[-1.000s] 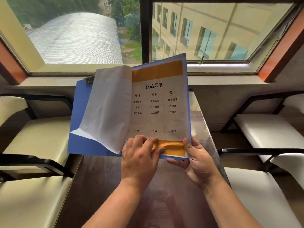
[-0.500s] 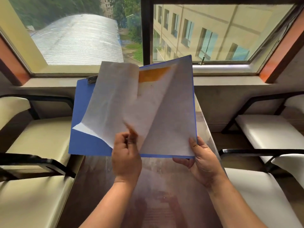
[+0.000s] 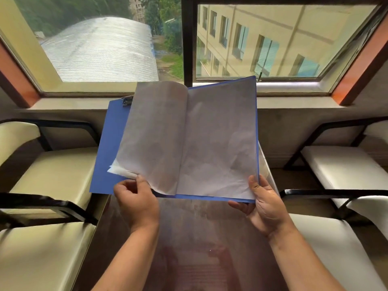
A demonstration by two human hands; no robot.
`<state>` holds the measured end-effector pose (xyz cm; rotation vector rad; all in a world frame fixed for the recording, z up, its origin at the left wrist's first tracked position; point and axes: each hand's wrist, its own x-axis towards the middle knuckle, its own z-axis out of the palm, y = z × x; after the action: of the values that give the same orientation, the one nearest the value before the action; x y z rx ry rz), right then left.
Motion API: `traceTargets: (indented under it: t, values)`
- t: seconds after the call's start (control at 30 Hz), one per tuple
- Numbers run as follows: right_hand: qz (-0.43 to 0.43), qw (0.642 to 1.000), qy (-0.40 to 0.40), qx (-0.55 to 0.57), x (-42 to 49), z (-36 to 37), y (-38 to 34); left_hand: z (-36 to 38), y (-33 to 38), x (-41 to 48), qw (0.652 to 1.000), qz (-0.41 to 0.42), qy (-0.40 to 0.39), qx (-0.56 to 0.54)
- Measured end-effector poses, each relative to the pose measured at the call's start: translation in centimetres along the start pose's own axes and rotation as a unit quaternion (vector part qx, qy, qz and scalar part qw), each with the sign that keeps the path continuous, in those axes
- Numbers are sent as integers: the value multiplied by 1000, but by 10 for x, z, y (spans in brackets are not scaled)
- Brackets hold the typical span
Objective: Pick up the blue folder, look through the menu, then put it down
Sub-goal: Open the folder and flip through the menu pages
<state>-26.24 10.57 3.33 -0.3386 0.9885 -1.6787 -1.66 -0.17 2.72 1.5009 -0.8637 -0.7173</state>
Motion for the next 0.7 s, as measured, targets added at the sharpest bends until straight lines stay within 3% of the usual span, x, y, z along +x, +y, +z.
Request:
traceTargets:
  t: [0.1,0.17,0.23,0.27,0.33,0.53,0.7]
  values:
    - [1,1000,-2,1,-1,2,-1,-5,10,-23,982,165,-75,57]
    - [1,1000,-4,0,-1,5,-1,-4,17,-38,930,311,-147,129]
    - [1,1000,-9,-1,-1,9,0,3,22,-51,858,421,-222,194]
    - [0,1000,-13,-3,-2,11,0,8,25,-56,832,438,-257,224]
    - [-2,1000,-24,-4,-3,15,-1,15,30,-61,813,419,-296,276]
    - [-3,999,-43,6,-6,20,-6,19,30,-61,812,412,-271,313]
    - [5,999,-43,3,-7,22,-7,16,31,-63,825,425,-247,279]
